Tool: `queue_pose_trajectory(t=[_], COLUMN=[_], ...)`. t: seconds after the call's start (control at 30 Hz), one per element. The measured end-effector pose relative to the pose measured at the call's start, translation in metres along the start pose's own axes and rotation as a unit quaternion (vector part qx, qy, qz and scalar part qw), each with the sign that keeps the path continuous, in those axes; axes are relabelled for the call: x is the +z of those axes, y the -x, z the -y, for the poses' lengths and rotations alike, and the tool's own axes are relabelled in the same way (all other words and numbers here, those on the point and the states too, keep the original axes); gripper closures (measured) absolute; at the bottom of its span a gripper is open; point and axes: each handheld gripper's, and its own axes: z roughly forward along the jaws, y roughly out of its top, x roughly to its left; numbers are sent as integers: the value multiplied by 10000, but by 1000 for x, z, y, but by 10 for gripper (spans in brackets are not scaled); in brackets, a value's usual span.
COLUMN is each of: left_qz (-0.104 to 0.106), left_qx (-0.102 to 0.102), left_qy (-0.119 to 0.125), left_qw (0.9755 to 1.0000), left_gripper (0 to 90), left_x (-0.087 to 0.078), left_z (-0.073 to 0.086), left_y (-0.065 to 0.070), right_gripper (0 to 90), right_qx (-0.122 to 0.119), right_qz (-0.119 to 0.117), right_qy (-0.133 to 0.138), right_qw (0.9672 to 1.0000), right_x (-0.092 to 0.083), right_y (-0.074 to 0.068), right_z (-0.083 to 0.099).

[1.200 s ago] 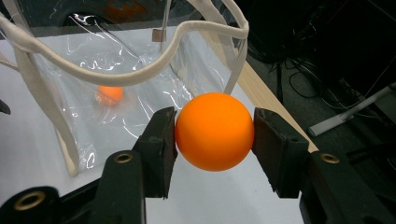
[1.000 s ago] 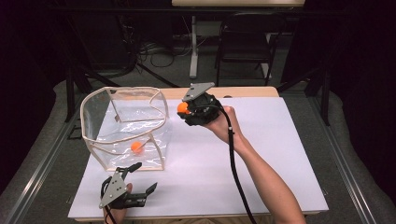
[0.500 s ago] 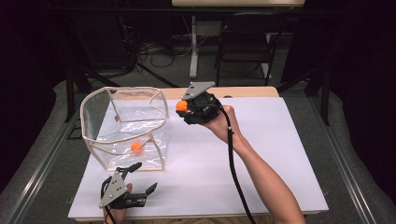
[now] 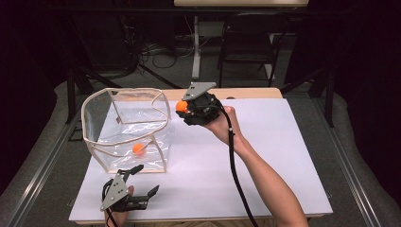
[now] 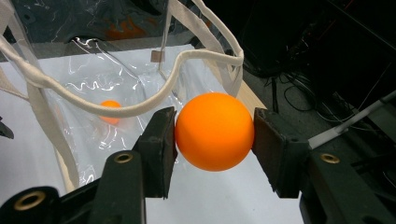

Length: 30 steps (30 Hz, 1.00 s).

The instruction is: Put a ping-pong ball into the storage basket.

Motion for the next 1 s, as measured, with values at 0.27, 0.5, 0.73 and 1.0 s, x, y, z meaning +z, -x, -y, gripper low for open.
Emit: queue_pose_trajectory(t=[0.27,0.5,0.73,1.0], left_qz=[0,8,6,3], left_qx=[0,2,1,-8], left_qy=[1,2,5,9], left_qw=[10000,10000,10000,10000], left_gripper=[157,157,157,157], left_x=[0,0,0,0], left_z=[0,0,0,0], left_y=[0,0,0,0], right_gripper=[503,503,503,503], right_qx=[-7,-5,-56,-106], right_qz=[-8,-21,-64,-96], right_qy=[63,160,195,221], right_qw=[10000,9999,9998,9997], right_x=[0,2,4,7], right_y=[-1,-3,-7,-11], right_z=[-3,-9,-14,-19])
